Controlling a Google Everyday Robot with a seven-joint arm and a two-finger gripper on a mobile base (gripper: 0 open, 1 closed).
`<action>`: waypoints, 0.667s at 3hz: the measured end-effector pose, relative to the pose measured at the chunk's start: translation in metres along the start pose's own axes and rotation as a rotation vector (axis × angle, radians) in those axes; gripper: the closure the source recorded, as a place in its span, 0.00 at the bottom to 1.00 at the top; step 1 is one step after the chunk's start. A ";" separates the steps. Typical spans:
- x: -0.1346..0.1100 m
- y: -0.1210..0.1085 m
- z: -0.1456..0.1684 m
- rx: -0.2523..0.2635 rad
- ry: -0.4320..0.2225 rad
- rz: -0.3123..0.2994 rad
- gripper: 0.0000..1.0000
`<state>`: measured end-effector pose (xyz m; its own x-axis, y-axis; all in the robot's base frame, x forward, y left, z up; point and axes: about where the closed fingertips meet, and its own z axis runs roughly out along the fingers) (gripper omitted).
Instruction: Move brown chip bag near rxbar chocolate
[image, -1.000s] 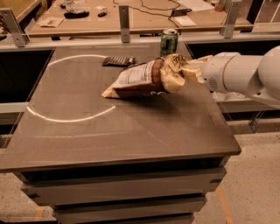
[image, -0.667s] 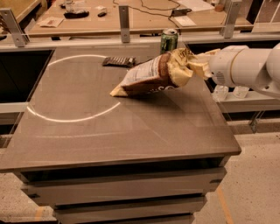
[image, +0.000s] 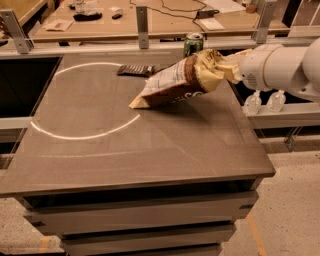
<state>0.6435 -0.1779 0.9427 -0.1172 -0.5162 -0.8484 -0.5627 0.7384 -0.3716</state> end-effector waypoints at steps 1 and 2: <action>-0.003 0.003 0.018 -0.020 -0.004 0.009 1.00; -0.004 0.007 0.034 -0.022 -0.013 0.046 1.00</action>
Offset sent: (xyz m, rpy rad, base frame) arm 0.0394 0.0296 -0.0252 0.0946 0.0356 -0.0145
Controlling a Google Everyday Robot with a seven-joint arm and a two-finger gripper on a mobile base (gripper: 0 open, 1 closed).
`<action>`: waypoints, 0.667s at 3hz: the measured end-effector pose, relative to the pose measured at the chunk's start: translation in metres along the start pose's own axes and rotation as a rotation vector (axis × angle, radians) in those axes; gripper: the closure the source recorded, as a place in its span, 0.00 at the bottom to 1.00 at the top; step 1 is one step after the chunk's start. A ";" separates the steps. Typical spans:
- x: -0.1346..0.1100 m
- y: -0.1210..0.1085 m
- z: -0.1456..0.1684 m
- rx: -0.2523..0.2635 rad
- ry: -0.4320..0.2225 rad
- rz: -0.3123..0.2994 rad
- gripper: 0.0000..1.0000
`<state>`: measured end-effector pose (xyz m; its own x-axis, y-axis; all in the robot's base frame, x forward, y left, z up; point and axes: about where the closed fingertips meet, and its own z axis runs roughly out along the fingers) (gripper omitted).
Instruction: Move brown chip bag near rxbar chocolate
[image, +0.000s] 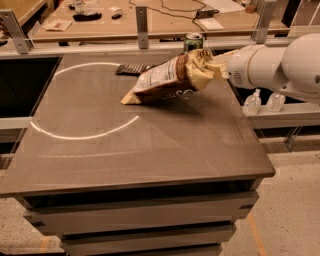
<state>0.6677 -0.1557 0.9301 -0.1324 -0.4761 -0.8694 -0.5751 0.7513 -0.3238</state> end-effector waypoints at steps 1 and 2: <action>0.002 -0.001 0.015 0.008 -0.012 0.037 1.00; 0.010 -0.007 0.022 -0.012 -0.012 0.070 1.00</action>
Offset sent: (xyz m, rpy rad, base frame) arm 0.0287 -0.0088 -0.0262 0.1007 0.0716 0.0035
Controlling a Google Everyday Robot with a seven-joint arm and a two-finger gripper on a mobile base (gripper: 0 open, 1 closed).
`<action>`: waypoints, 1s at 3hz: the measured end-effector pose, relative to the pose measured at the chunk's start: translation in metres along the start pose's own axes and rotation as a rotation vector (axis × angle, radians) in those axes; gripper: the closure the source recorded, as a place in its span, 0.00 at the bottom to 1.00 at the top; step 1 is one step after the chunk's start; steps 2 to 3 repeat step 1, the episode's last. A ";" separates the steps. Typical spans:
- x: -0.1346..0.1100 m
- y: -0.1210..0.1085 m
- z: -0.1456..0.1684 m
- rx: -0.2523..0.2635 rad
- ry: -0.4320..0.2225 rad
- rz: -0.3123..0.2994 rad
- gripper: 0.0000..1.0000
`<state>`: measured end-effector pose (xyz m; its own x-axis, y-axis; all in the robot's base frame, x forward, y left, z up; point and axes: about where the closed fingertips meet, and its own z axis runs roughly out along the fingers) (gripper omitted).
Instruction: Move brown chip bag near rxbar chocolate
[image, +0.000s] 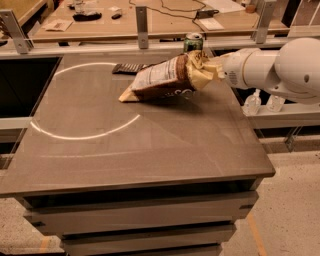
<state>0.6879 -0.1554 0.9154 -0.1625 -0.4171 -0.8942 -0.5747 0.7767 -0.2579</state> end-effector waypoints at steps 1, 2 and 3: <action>-0.002 0.002 0.001 -0.001 -0.001 -0.004 0.81; -0.002 0.002 0.001 -0.001 -0.001 -0.004 0.81; -0.002 0.002 0.001 -0.001 -0.001 -0.004 0.81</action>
Offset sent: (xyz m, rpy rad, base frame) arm 0.0000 0.0000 0.0000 0.0000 0.0000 0.0000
